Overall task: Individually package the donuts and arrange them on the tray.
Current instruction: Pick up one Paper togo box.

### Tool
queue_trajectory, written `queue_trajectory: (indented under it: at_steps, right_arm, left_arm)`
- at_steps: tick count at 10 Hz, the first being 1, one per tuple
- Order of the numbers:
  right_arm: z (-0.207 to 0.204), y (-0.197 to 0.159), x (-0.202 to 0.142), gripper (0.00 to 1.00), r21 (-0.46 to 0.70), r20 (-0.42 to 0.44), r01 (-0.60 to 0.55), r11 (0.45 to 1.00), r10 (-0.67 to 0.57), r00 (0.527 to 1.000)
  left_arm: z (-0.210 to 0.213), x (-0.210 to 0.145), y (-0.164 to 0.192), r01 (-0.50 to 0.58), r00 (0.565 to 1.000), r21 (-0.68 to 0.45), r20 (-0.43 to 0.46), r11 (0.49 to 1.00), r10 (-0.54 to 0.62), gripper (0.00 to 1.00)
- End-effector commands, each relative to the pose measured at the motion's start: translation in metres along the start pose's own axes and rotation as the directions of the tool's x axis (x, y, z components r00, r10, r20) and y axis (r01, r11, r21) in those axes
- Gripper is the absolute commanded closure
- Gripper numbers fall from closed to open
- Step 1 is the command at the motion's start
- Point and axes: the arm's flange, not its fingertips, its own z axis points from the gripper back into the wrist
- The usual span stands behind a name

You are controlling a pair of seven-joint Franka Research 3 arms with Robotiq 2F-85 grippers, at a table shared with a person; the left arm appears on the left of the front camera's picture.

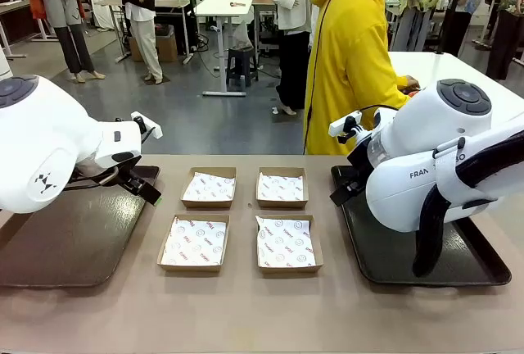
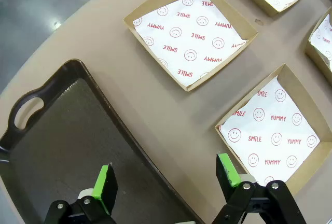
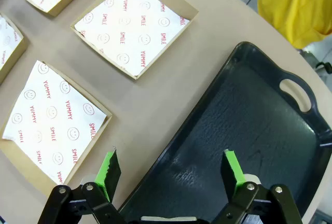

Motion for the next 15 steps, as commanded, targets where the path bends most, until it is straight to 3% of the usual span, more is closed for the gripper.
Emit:
queue_trajectory:
  at_steps: [1, 5, 7, 8, 11, 13, 14, 15]
  right_arm:
    - [0.000, 0.000, 0.000, 0.00, 0.000, 0.000, 0.000, 1.000, 0.000, 1.000]
    - [0.000, 0.000, 0.000, 0.00, 0.000, 0.000, 0.000, 1.000, 0.000, 1.000]
    - [0.055, 0.027, -0.063, 0.00, -0.045, -0.043, -0.110, 0.993, 0.108, 0.993]
    - [0.083, 0.037, -0.099, 0.00, -0.031, -0.083, -0.136, 0.990, 0.133, 0.988]
    - [0.125, 0.051, -0.172, 0.00, -0.058, -0.203, -0.136, 0.989, 0.122, 0.972]
    - [0.128, 0.057, -0.197, 0.00, -0.018, -0.219, -0.133, 0.991, 0.126, 0.968]
    - [0.117, 0.008, -0.008, 0.00, -0.041, -0.219, -0.129, 0.991, 0.117, 0.969]
    - [0.117, 0.008, -0.008, 0.00, -0.041, -0.219, -0.129, 0.991, 0.117, 0.969]
  left_arm:
    - [0.000, 0.000, 0.000, 0.000, 1.000, 0.000, 0.000, 1.000, 0.000, 0.00]
    - [0.000, 0.000, 0.000, 0.000, 1.000, 0.000, 0.000, 1.000, 0.000, 0.00]
    - [0.057, -0.064, -0.019, 0.132, 0.990, 0.013, 0.044, 0.991, -0.133, 0.00]
    - [0.079, -0.094, -0.020, 0.150, 0.989, 0.055, 0.000, 0.987, -0.151, 0.00]
    - [0.113, -0.143, -0.027, 0.153, 0.988, 0.034, -0.035, 0.988, -0.152, 0.00]
    - [0.128, -0.160, -0.036, 0.167, 0.986, 0.029, -0.027, 0.985, -0.167, 0.00]
    - [0.103, 0.006, 0.013, 0.141, 0.989, 0.023, -0.045, 0.990, -0.140, 0.00]
    - [0.103, 0.006, 0.013, 0.141, 0.989, 0.023, -0.045, 0.990, -0.140, 0.00]
